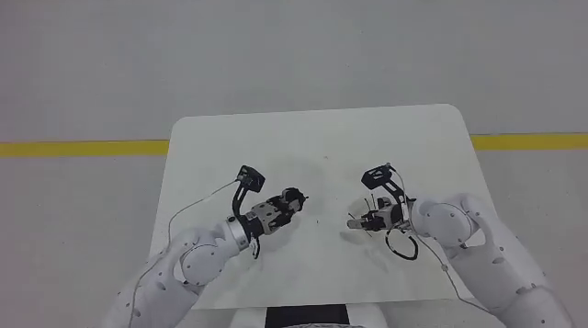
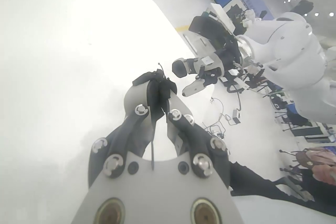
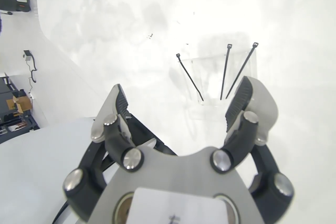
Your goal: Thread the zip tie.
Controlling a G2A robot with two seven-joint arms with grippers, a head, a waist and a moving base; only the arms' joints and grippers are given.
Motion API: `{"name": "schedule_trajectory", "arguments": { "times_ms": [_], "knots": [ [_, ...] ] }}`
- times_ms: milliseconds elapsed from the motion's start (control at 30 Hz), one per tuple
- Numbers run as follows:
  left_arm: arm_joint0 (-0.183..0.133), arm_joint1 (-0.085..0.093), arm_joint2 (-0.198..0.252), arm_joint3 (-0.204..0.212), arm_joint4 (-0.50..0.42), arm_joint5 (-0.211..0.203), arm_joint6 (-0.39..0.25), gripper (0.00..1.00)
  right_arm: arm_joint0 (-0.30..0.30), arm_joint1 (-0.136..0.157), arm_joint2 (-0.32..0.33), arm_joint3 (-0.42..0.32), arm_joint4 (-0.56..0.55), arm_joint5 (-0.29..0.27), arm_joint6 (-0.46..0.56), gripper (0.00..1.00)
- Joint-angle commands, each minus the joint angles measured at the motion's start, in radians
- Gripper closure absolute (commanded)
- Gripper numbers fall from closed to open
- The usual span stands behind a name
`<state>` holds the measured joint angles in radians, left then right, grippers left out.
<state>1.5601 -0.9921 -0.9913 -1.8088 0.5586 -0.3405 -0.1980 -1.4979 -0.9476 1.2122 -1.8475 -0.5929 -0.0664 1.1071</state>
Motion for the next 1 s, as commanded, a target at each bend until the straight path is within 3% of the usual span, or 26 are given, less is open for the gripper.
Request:
{"name": "schedule_trajectory", "arguments": {
  "times_ms": [0, 900, 967],
  "knots": [
    [0.0, 0.001, 0.003, -0.006, 0.005, 0.001, 0.014, 1.0, 0.0, 0.0, 0.0, 0.0, -0.001, 0.001, 0.0, 0.0],
    [0.0, 0.001, 0.003, -0.006, 0.005, 0.001, 0.014, 1.0, 0.008, 0.001, -0.017, 0.044, -0.022, -0.034, -0.04, 0.0],
    [0.0, 0.001, 0.003, -0.006, 0.005, 0.001, 0.014, 1.0, 0.002, 0.002, -0.024, 0.038, -0.052, -0.063, -0.065, 0.0]
  ]
}}
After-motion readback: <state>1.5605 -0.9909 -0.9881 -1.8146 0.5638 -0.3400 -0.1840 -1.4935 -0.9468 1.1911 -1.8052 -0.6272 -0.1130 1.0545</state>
